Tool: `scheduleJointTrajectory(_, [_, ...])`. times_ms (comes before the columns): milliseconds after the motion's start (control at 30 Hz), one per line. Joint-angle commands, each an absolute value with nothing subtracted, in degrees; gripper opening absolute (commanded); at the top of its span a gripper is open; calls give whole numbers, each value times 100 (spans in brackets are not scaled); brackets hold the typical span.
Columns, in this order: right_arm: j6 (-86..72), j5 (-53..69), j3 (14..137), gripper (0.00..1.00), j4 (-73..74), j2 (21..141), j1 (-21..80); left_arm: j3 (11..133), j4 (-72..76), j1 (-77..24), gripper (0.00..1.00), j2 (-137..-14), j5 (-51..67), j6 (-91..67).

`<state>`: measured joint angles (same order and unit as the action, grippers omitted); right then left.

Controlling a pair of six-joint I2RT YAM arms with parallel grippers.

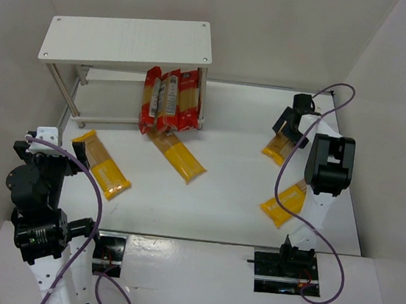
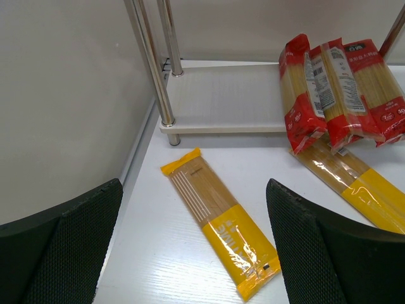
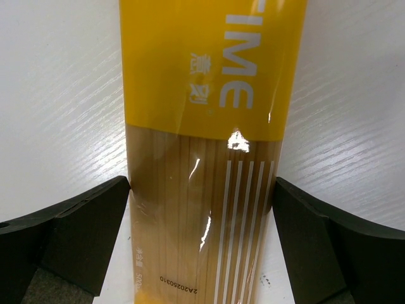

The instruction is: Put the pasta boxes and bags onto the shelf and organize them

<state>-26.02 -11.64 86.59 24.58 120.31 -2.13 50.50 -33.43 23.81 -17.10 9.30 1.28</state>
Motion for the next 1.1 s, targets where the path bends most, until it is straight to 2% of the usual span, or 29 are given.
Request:
scheduleJointTrajectory(0, [-2610,-1204,8955,100,2557,12251,-167,5054,-3146,2426,100,-1731,1037,167])
scheduleJointTrajectory(267, [-2505,-1204,9070,100,2724,12480,-114,5054,-3146,2426,100,-1731,1037,167])
scheduleJointTrajectory(333, [-2444,-1152,9070,90,2725,12533,-114,5054,-3146,2426,100,-1731,1037,167])
scheduleJointTrajectory(400, [-2391,-968,9123,70,2725,12533,-114,5054,-3146,2426,100,-1731,1037,167])
scheduleJointTrajectory(433, [-2321,-915,9123,25,2725,12533,-114,5054,-3146,2426,100,-1731,1037,167])
scheduleJointTrajectory(467, [-2233,-818,9123,0,2786,12594,-114,5054,-3146,2426,100,-1731,1037,167])
scheduleJointTrajectory(667, [-1522,-335,9009,0,2646,12305,158,5054,-3146,2426,100,-1731,1037,167])
scheduleJointTrajectory(833, [-819,-26,8589,0,2444,11348,631,5054,-3146,2426,100,-1731,1037,167])
scheduleJointTrajectory(1067, [-405,491,8200,0,2460,10074,756,5054,-3146,2479,100,-1679,923,167])
